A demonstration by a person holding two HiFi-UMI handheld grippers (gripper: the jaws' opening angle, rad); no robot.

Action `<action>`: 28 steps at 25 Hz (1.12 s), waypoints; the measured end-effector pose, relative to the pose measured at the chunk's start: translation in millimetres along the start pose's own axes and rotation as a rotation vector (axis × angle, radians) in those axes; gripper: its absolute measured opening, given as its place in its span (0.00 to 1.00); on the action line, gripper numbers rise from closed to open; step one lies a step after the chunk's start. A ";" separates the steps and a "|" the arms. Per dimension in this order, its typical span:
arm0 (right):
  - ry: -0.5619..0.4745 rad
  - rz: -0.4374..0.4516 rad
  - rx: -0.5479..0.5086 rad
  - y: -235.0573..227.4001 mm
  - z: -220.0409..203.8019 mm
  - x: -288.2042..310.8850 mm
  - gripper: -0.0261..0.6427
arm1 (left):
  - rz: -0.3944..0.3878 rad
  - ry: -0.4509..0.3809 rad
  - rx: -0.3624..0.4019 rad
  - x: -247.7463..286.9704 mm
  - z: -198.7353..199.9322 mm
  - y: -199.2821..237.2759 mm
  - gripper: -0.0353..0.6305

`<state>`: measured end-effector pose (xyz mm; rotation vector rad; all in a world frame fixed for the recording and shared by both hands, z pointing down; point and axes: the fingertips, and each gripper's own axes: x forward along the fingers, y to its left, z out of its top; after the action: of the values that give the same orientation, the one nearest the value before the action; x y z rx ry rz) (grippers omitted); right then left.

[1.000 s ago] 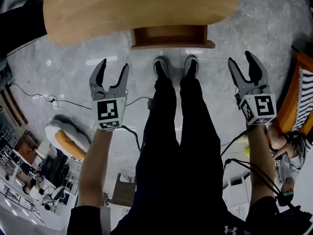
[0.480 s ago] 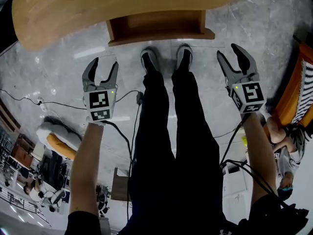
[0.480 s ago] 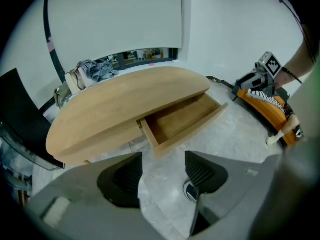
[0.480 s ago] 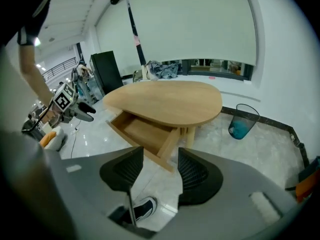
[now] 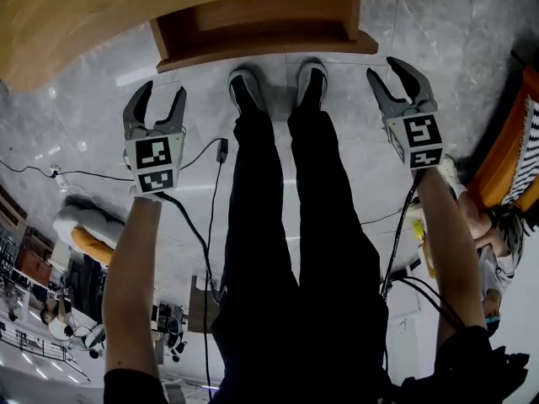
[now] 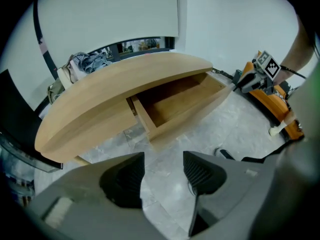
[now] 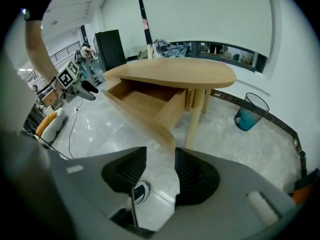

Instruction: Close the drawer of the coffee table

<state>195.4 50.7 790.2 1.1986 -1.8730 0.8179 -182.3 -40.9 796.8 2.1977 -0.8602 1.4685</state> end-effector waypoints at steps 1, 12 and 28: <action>0.006 0.000 0.011 -1.6 -3.3 5.5 0.31 | 0.011 0.000 0.006 3.4 -0.3 1.6 0.41; 0.027 -0.004 0.083 -4.3 -6.3 39.2 0.31 | 0.005 0.014 -0.062 35.1 5.0 -11.0 0.38; 0.019 0.001 0.279 -10.9 6.1 39.7 0.28 | -0.009 -0.006 -0.336 37.1 12.9 -1.5 0.32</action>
<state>192.9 24.1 822.1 1.3523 -1.7848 1.1150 -162.1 -58.1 825.8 1.9545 -1.0151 1.2120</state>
